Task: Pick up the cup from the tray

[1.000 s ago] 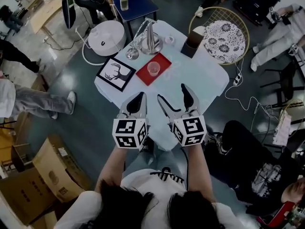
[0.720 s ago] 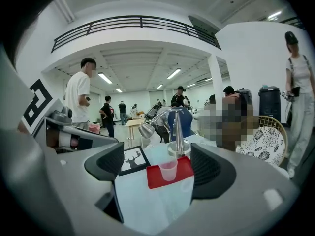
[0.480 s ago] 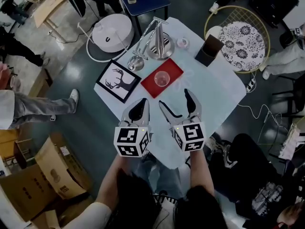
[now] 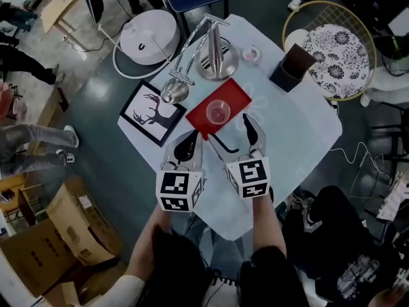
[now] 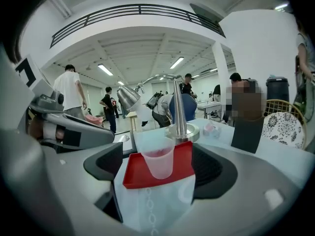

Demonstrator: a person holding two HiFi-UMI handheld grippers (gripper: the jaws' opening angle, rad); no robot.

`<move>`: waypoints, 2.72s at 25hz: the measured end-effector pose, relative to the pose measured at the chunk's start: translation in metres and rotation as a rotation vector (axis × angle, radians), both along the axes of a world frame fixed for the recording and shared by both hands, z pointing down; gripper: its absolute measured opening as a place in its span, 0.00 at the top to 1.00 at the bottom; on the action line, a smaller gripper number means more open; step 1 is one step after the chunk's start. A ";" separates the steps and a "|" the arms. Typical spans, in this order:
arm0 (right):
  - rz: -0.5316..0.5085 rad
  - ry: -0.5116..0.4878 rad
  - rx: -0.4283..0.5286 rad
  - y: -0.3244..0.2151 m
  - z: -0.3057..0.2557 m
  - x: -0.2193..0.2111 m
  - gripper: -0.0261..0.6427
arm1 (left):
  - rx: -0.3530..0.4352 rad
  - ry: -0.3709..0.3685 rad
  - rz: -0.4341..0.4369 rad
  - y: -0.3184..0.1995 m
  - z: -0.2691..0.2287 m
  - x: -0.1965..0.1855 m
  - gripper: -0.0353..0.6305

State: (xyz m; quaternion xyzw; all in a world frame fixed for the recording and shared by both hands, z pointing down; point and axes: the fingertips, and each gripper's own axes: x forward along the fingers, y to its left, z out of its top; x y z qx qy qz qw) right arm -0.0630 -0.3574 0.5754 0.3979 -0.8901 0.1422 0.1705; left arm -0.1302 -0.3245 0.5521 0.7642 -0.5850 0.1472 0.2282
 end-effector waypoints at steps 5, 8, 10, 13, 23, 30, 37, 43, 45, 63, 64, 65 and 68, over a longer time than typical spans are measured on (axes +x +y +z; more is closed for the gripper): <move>-0.040 0.013 -0.025 -0.011 0.025 -0.017 0.30 | -0.026 0.015 -0.051 -0.005 0.017 -0.007 0.95; -0.070 0.037 -0.018 -0.017 0.031 -0.028 0.30 | -0.033 0.014 -0.065 -0.007 0.021 -0.013 0.95; -0.074 0.043 -0.017 -0.021 0.033 -0.033 0.29 | -0.039 0.010 -0.077 -0.007 0.024 -0.018 0.95; -0.080 0.047 -0.016 -0.031 0.036 -0.038 0.32 | -0.038 0.005 -0.092 -0.011 0.027 -0.026 0.95; -0.096 0.090 0.008 -0.026 0.025 -0.036 0.45 | -0.038 0.011 -0.086 -0.016 0.022 -0.021 0.95; -0.057 0.078 0.018 -0.021 0.002 -0.016 0.46 | -0.013 0.024 -0.050 -0.020 0.004 -0.001 0.95; 0.038 0.091 0.018 -0.014 -0.006 0.032 0.46 | 0.000 0.044 0.026 -0.018 -0.004 0.034 0.95; 0.093 0.132 0.024 -0.003 -0.001 0.074 0.46 | -0.010 0.075 0.074 -0.016 0.000 0.070 0.95; 0.118 0.134 0.018 -0.001 0.004 0.087 0.46 | -0.032 0.103 0.096 -0.015 0.007 0.085 0.95; 0.192 -0.025 -0.016 0.007 0.034 0.117 0.41 | -0.046 0.162 0.021 -0.015 0.025 0.115 0.95; 0.187 -0.046 -0.016 0.007 0.032 0.117 0.33 | -0.043 0.160 0.022 -0.015 0.024 0.114 0.95; 0.182 -0.053 -0.014 0.007 0.030 0.116 0.31 | -0.041 0.155 0.021 -0.016 0.023 0.112 0.95; 0.167 -0.040 -0.006 0.009 0.025 0.116 0.31 | -0.039 0.144 0.012 -0.016 0.020 0.106 0.95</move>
